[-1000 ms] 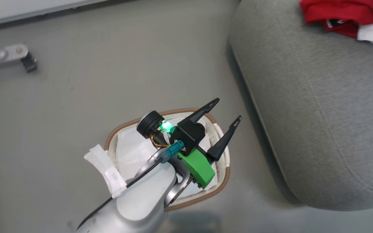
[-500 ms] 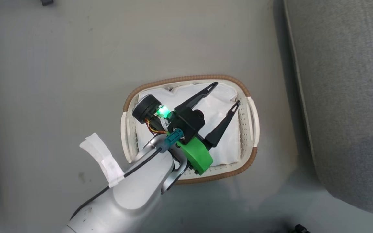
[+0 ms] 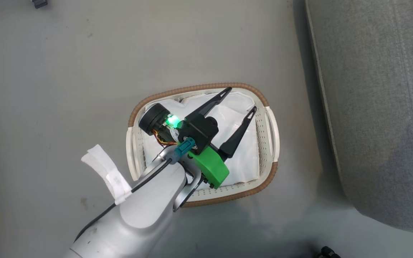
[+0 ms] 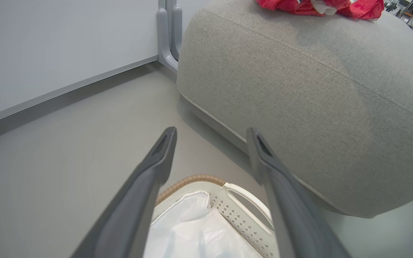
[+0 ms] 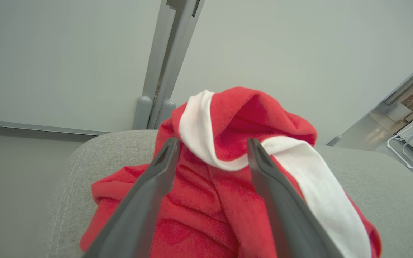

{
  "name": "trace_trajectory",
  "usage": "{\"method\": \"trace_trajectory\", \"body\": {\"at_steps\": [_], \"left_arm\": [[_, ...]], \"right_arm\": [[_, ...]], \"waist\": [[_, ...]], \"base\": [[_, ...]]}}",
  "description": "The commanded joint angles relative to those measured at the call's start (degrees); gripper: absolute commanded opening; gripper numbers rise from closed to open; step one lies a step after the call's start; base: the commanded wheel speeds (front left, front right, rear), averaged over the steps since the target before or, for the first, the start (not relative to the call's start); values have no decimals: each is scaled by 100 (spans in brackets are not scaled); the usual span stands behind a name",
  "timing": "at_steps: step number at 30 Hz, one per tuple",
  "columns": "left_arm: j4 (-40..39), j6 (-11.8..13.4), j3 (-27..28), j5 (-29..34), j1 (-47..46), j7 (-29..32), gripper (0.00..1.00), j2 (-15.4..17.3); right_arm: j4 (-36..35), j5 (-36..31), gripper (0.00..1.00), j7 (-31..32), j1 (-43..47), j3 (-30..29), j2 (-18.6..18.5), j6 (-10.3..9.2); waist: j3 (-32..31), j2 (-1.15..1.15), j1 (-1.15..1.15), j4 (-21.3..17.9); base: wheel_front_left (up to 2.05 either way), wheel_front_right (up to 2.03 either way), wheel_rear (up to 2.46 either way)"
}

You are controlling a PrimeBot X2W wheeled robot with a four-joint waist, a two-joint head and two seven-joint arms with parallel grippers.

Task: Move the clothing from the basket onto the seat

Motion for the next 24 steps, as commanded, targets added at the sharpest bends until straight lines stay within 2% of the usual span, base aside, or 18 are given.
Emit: {"method": "trace_trajectory", "body": {"at_steps": [1, 7, 14, 24], "left_arm": [[-28, 55, 92, -78, 107, -1, 100, 63], [-180, 92, 385, -153, 345, -2, 100, 81], [-405, 115, 912, -228, 773, -1, 100, 18], [-676, 309, 1959, -50, 1728, 0, 100, -49]], "right_arm": [[-90, 27, 100, -27, 173, 96, 58, -8], [-411, 90, 100, -28, 575, 536, 153, -8], [-619, 292, 100, -29, 832, 989, 227, -8], [-678, 574, 100, -29, 1461, 1392, 813, -8]], "waist": [[-210, 0, -1, -176], [-691, 0, -1, -311], [-1413, 0, -1, -241], [-2358, 0, -1, 31]], "base": [[0, 0, 0], [0, 0, 0], [0, 0, 0], [0, 0, 0]]}}
